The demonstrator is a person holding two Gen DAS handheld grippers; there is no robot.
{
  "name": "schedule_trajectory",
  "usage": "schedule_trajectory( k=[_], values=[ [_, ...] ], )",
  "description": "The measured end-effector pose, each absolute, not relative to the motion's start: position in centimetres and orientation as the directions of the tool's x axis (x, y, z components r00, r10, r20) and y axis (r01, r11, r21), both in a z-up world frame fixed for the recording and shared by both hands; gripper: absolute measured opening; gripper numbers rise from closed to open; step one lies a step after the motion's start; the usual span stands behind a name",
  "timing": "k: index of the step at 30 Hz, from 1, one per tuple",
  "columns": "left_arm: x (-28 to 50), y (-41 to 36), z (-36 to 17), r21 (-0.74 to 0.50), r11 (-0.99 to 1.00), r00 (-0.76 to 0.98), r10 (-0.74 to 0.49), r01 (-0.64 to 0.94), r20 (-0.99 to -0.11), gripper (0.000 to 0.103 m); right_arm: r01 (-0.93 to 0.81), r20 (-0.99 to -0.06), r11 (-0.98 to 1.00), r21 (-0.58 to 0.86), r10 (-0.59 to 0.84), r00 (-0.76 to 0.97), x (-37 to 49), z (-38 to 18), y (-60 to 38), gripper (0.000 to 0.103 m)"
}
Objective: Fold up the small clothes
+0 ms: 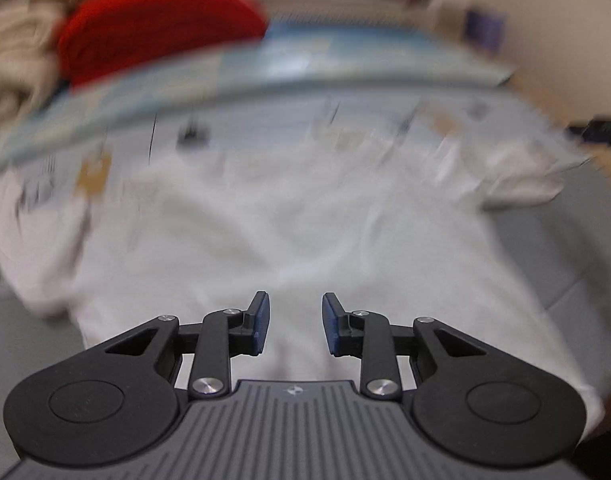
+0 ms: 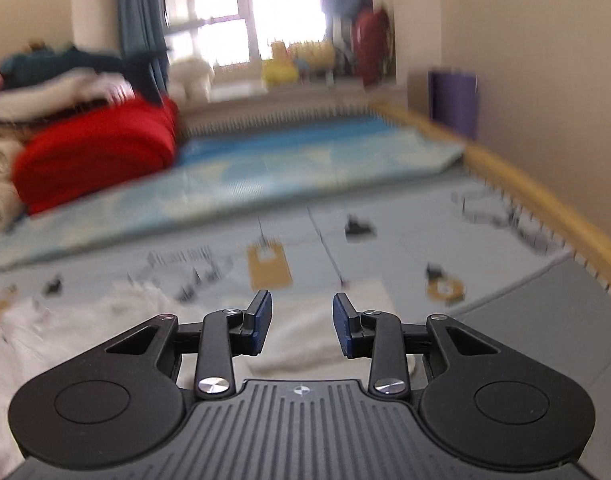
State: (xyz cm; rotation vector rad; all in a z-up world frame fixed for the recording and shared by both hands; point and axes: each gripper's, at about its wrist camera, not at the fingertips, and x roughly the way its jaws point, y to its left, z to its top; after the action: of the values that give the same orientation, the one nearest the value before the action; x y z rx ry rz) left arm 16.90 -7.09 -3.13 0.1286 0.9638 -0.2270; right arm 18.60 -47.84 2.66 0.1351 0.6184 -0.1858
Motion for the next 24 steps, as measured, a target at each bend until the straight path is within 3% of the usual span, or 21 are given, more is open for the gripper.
schedule_trajectory(
  k=[3, 7, 11, 14, 18, 24],
  values=[
    [16.2, -8.0, -4.8, -0.068, 0.955, 0.439, -0.196, 0.29, -0.877, 0.029, 0.136, -0.649, 0.991, -0.01, -0.11, 0.753, 21.7, -0.2, -47.5, 0.035],
    [15.0, -8.5, -1.3, 0.073, 0.873, 0.512, -0.213, 0.482, -0.832, 0.03, 0.059, -0.713, 0.998, -0.029, -0.062, 0.698, 25.0, -3.2, -45.9, 0.035],
    [17.2, -7.5, 1.8, 0.167, 0.812, 0.588, -0.246, 0.559, -0.771, 0.032, -0.021, -0.735, 0.998, -0.057, -0.027, 0.678, 27.4, -4.9, -43.8, 0.035],
    [19.7, -6.2, 2.4, 0.204, 0.832, 0.659, -0.233, 0.516, -0.716, 0.032, -0.052, -0.784, 0.996, -0.078, -0.029, 0.62, 28.6, -6.6, -42.6, 0.035],
    [23.0, -4.0, 2.0, 0.049, 0.917, 0.633, -0.233, 0.395, -0.738, 0.032, -0.018, -0.816, 0.997, -0.075, -0.051, 0.575, 29.5, -8.3, -42.6, 0.036],
    [25.0, -4.1, 1.1, 0.102, 0.907, 0.618, -0.193, 0.409, -0.762, 0.032, -0.049, -0.819, 0.985, -0.166, -0.11, 0.564, 29.3, -8.9, -41.1, 0.034]
  ],
)
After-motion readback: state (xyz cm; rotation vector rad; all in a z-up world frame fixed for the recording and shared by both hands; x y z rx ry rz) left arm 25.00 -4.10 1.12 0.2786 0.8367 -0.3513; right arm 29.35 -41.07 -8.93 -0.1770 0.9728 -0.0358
